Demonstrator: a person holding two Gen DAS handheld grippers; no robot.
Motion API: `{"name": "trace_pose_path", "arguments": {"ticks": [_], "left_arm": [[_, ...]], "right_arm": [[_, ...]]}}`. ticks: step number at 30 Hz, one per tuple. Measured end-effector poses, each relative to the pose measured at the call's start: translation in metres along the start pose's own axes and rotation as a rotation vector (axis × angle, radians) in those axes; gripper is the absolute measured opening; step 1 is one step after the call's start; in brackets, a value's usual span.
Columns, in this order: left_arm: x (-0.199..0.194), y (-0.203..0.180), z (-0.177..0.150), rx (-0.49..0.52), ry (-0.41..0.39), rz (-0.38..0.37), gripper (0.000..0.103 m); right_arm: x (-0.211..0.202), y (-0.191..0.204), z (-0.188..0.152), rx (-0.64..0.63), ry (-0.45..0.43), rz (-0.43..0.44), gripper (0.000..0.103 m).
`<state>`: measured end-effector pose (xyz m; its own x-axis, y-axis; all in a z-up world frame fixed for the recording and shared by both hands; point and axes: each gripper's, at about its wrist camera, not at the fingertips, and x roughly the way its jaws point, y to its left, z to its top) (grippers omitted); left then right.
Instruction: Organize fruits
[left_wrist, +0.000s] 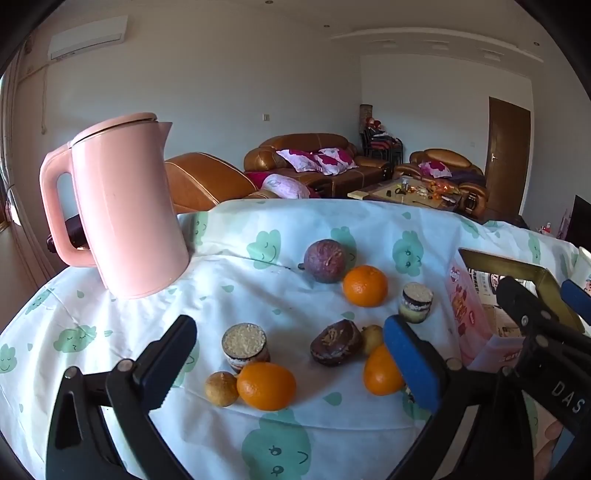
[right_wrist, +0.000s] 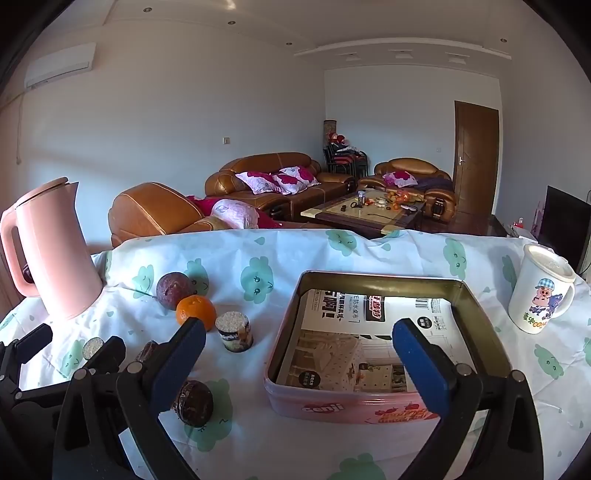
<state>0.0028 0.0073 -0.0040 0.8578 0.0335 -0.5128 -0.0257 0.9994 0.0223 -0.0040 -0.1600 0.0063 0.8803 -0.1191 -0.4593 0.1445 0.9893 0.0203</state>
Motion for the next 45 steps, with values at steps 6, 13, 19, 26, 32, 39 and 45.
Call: {"name": "trace_pose_path", "arguments": {"ticks": [6, 13, 19, 26, 32, 39, 45], "left_arm": [[0.000, 0.001, 0.000, -0.005, 0.004, 0.021, 0.103], [0.000, 0.000, 0.001, 0.002, 0.004, 0.046, 0.103], [0.000, 0.002, 0.001, 0.005, 0.007, 0.051, 0.103], [0.001, 0.002, 0.000, 0.007, 0.013, 0.052, 0.103], [0.004, 0.001, -0.001, 0.012, 0.030, 0.051, 0.103], [0.005, 0.005, 0.001, 0.032, 0.027, 0.039, 0.103], [0.006, 0.040, 0.016, -0.009, -0.006, 0.118, 0.103]], "right_arm": [[0.002, 0.000, 0.000, -0.003, -0.004, 0.005, 0.102], [0.004, 0.002, -0.003, -0.006, -0.002, 0.000, 0.102], [0.003, 0.001, -0.003, -0.011, -0.009, -0.005, 0.102], [0.003, 0.000, -0.003, -0.010, -0.009, -0.005, 0.102], [0.004, -0.001, -0.005, -0.009, -0.003, -0.005, 0.102], [0.005, -0.001, -0.006, -0.023, 0.010, 0.011, 0.102], [0.002, 0.017, -0.007, -0.113, 0.013, 0.074, 0.068]]}}
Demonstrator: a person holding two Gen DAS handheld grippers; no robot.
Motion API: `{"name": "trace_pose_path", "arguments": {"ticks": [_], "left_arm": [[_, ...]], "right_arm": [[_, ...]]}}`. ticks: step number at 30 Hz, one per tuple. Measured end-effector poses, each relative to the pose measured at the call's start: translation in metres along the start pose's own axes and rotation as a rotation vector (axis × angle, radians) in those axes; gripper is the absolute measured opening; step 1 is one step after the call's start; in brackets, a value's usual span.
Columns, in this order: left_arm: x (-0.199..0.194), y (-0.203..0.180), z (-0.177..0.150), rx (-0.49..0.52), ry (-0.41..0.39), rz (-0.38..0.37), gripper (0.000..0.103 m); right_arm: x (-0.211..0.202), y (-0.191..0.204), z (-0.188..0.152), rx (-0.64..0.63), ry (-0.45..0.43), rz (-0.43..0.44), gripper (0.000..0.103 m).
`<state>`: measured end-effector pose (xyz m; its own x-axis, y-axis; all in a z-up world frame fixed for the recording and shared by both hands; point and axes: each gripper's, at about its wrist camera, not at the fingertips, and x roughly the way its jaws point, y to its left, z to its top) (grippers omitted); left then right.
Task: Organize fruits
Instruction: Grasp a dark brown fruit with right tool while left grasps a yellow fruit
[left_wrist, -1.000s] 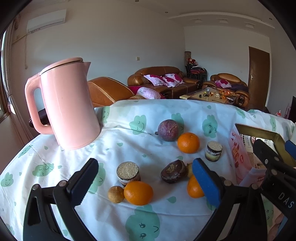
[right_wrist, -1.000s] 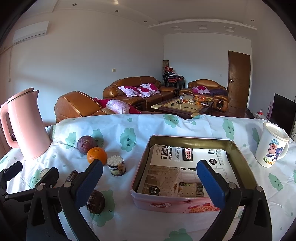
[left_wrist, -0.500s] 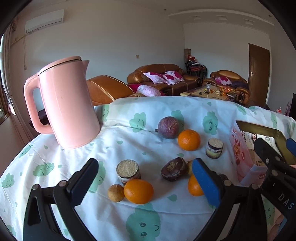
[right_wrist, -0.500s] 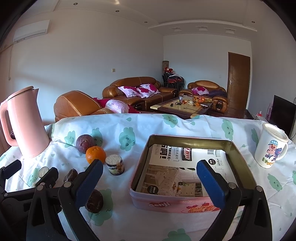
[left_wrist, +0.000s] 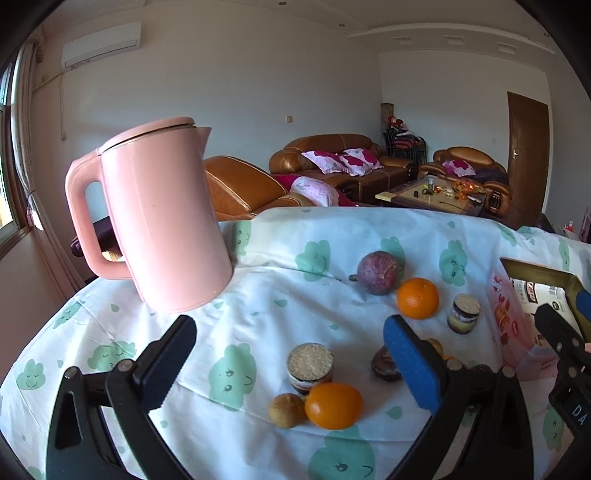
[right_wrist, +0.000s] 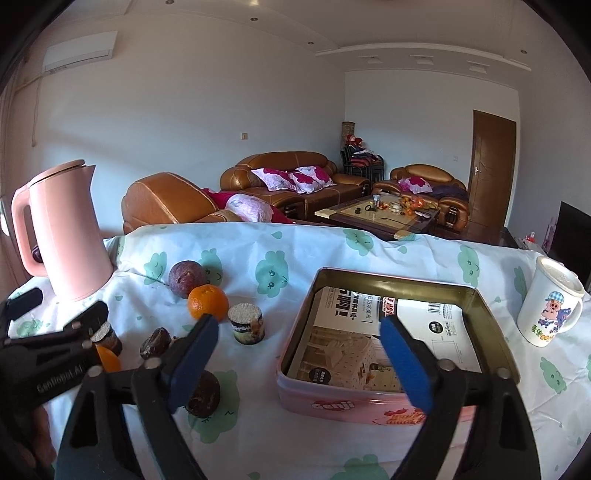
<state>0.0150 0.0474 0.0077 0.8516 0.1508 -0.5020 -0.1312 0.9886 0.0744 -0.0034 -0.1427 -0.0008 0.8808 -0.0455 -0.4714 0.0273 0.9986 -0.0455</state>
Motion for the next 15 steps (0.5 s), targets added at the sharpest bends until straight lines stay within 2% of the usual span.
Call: {"name": "trace_pose_path", "arguments": {"ticks": [3, 7, 10, 12, 15], "left_arm": [[0.006, 0.018, 0.005, -0.024, 0.011, 0.044, 0.103], [0.018, 0.037, 0.008, -0.047, 0.061, 0.051, 0.103], [0.027, 0.047, 0.008, -0.064, 0.111, 0.007, 0.103], [0.032, 0.049, 0.007, -0.042, 0.138, -0.029, 0.103], [0.038, 0.051, 0.005, -0.002, 0.165, -0.002, 0.103]], "right_arm": [[0.005, 0.014, -0.005, -0.048, 0.051, 0.098, 0.055], [0.005, 0.033, -0.008, -0.102, 0.080, 0.184, 0.055], [0.010, 0.041, -0.011, -0.122, 0.129, 0.226, 0.055], [0.016, 0.042, -0.012, -0.121, 0.169, 0.255, 0.055], [0.023, 0.045, -0.016, -0.130, 0.233, 0.279, 0.055]]}}
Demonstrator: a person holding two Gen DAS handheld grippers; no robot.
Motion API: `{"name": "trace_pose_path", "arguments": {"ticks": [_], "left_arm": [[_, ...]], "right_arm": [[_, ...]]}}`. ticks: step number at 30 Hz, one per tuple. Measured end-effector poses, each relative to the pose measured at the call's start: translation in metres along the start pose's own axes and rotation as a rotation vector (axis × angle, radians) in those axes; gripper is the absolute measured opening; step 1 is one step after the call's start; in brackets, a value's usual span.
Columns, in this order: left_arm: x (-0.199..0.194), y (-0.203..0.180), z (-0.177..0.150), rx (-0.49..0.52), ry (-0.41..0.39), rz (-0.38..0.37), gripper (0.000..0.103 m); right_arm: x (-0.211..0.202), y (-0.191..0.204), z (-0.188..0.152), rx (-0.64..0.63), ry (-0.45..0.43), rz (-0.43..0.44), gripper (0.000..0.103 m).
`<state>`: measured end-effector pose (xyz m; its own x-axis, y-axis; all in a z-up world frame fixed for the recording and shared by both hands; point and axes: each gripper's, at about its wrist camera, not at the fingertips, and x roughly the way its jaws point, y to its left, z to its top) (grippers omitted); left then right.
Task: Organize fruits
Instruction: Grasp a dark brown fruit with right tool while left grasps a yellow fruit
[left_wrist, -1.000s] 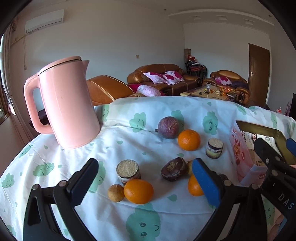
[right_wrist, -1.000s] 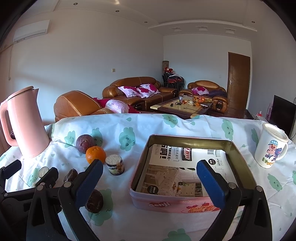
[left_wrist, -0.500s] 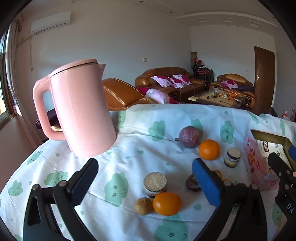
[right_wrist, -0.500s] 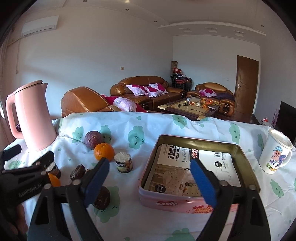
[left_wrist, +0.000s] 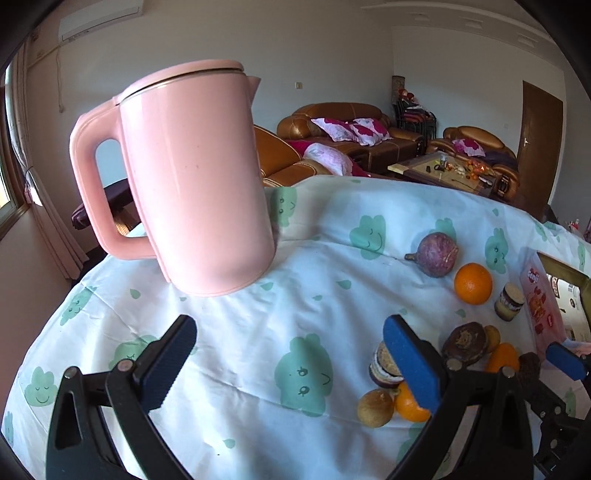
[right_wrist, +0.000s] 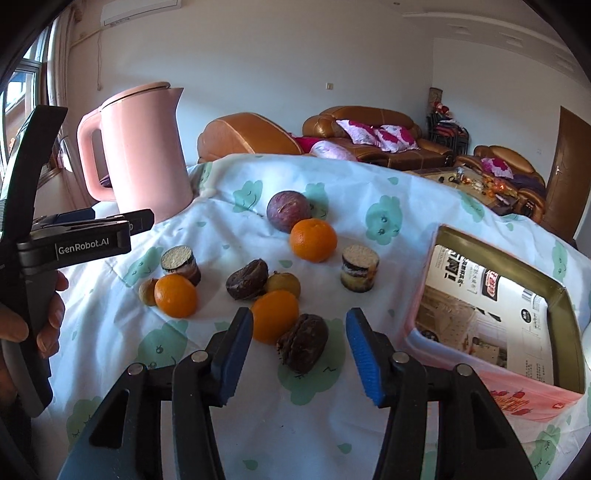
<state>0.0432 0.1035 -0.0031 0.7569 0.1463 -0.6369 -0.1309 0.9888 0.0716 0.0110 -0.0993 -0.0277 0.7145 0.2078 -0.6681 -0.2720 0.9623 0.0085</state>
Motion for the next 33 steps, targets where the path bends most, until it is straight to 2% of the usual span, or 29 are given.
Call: {"name": "trace_pose_path", "arguments": {"ticks": [3, 4, 5, 6, 8, 11, 15, 17, 21, 22, 25, 27, 29, 31, 33], "left_arm": [[0.007, 0.003, -0.002, 0.006, 0.047, -0.035, 0.098], [0.008, 0.004, -0.003, 0.004, 0.068, -0.075, 0.093], [0.010, 0.004, -0.004, 0.003, 0.090, -0.119, 0.091], [0.010, 0.004, -0.005, 0.007, 0.110, -0.159, 0.090], [0.009, -0.003, -0.008, 0.048, 0.134, -0.204, 0.090], [0.003, -0.015, -0.013, 0.140, 0.129, -0.203, 0.089], [-0.004, -0.018, -0.020, 0.206, 0.144, -0.239, 0.089], [-0.004, -0.024, -0.023, 0.238, 0.149, -0.227, 0.089], [-0.005, -0.021, -0.023, 0.240, 0.145, -0.235, 0.089], [-0.005, -0.020, -0.023, 0.236, 0.149, -0.246, 0.089], [-0.013, -0.024, -0.026, 0.279, 0.140, -0.346, 0.089], [-0.020, -0.031, -0.031, 0.352, 0.113, -0.322, 0.090], [-0.017, -0.036, -0.035, 0.391, 0.118, -0.269, 0.090], [-0.009, -0.032, -0.034, 0.384, 0.137, -0.204, 0.090], [-0.003, -0.022, -0.032, 0.347, 0.152, -0.183, 0.090]], "right_arm": [[0.009, 0.001, -0.003, 0.002, 0.062, 0.000, 0.053], [0.013, -0.001, -0.004, 0.008, 0.083, 0.002, 0.049], [0.016, -0.003, -0.005, 0.018, 0.105, 0.011, 0.038], [0.018, -0.006, -0.007, 0.034, 0.125, 0.027, 0.034], [0.022, -0.013, -0.009, 0.077, 0.149, 0.058, 0.033], [0.022, -0.018, -0.009, 0.115, 0.147, 0.074, 0.033], [0.026, -0.024, -0.006, 0.170, 0.143, 0.121, 0.033], [0.031, -0.023, -0.002, 0.180, 0.141, 0.132, 0.033], [0.034, -0.020, 0.001, 0.170, 0.142, 0.135, 0.035], [0.034, -0.019, 0.002, 0.167, 0.142, 0.138, 0.036], [0.033, -0.021, 0.002, 0.171, 0.140, 0.152, 0.038], [0.034, -0.022, 0.001, 0.172, 0.140, 0.154, 0.038], [0.032, -0.023, 0.001, 0.169, 0.139, 0.144, 0.038], [0.031, -0.022, 0.001, 0.162, 0.138, 0.125, 0.038], [0.031, -0.023, 0.001, 0.163, 0.135, 0.120, 0.038]]}}
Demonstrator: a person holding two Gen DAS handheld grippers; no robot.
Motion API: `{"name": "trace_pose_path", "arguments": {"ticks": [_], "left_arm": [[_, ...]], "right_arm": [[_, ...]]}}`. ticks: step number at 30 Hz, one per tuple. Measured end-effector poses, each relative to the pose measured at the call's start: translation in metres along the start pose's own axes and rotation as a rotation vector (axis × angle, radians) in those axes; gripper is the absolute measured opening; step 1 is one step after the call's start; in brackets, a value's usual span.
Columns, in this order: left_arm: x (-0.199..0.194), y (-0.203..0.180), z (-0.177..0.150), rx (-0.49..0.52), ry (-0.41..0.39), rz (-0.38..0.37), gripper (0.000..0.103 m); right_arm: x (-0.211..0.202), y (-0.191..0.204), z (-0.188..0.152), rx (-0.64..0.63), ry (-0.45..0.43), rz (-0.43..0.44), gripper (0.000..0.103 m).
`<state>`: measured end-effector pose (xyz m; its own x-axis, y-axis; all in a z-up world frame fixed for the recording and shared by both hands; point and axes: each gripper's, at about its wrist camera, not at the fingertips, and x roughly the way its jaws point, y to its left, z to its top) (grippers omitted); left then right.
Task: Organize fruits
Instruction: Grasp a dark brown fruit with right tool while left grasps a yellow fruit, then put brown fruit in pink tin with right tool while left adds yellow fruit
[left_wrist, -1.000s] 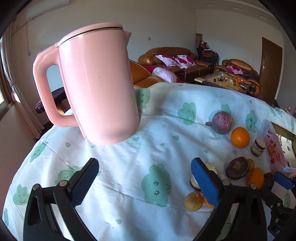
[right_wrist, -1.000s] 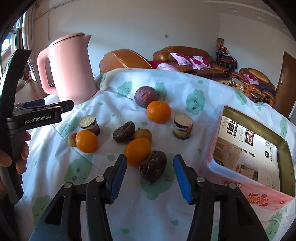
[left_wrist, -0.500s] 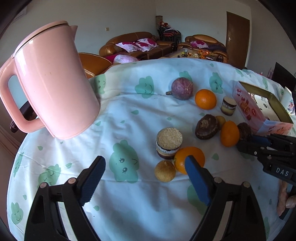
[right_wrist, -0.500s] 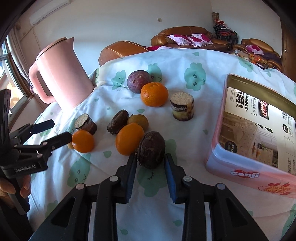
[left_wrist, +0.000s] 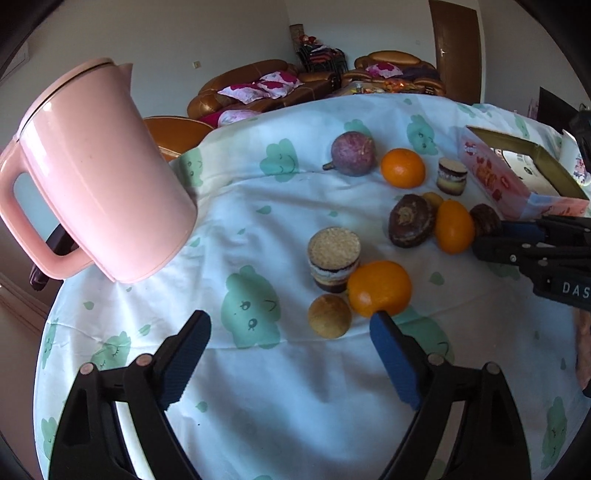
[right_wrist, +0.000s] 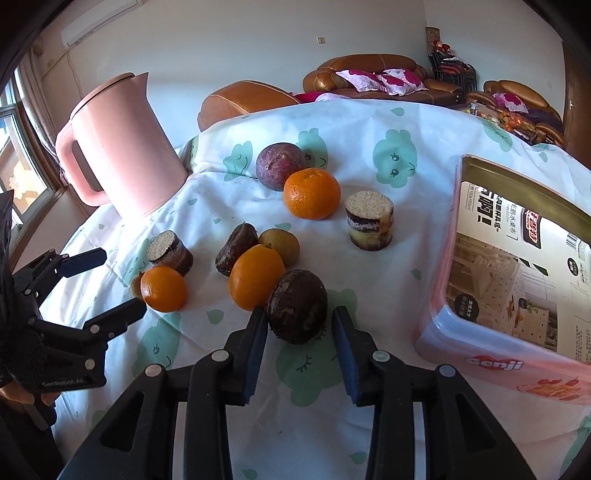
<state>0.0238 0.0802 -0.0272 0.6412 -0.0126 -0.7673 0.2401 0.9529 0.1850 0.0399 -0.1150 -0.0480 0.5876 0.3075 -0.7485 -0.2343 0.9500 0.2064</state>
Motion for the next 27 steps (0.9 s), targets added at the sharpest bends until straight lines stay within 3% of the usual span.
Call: {"name": "trace_pose_path", "arguments": {"ticks": [7, 9, 11, 14, 15, 20, 23, 27], "left_arm": [[0.006, 0.006, 0.000, -0.029, 0.001, 0.036, 0.089], [0.006, 0.007, 0.000, -0.034, -0.006, 0.017, 0.077], [0.008, 0.009, 0.000, -0.052, 0.001, -0.014, 0.054], [0.016, 0.007, -0.001, -0.062, 0.036, -0.045, 0.030], [0.019, 0.003, -0.001, -0.055, 0.043, -0.050, 0.027], [0.017, 0.000, 0.001, -0.076, 0.011, -0.068, 0.027], [0.013, 0.004, 0.003, -0.106, -0.020, -0.074, 0.026], [-0.002, 0.015, 0.007, -0.171, -0.126, -0.084, 0.020]], "right_arm": [[0.009, 0.006, 0.007, -0.013, 0.005, -0.035, 0.038], [0.007, 0.010, 0.006, -0.036, 0.004, -0.057, 0.038], [0.004, 0.011, 0.003, -0.045, -0.005, -0.058, 0.037], [-0.006, 0.011, 0.001, -0.047, -0.044, -0.065, 0.037], [-0.010, 0.010, 0.000, -0.045, -0.059, -0.057, 0.037], [-0.032, 0.009, 0.003, -0.030, -0.147, -0.002, 0.037], [-0.045, 0.009, 0.005, -0.035, -0.202, -0.015, 0.037], [-0.062, -0.003, 0.011, -0.025, -0.251, -0.032, 0.037]]}}
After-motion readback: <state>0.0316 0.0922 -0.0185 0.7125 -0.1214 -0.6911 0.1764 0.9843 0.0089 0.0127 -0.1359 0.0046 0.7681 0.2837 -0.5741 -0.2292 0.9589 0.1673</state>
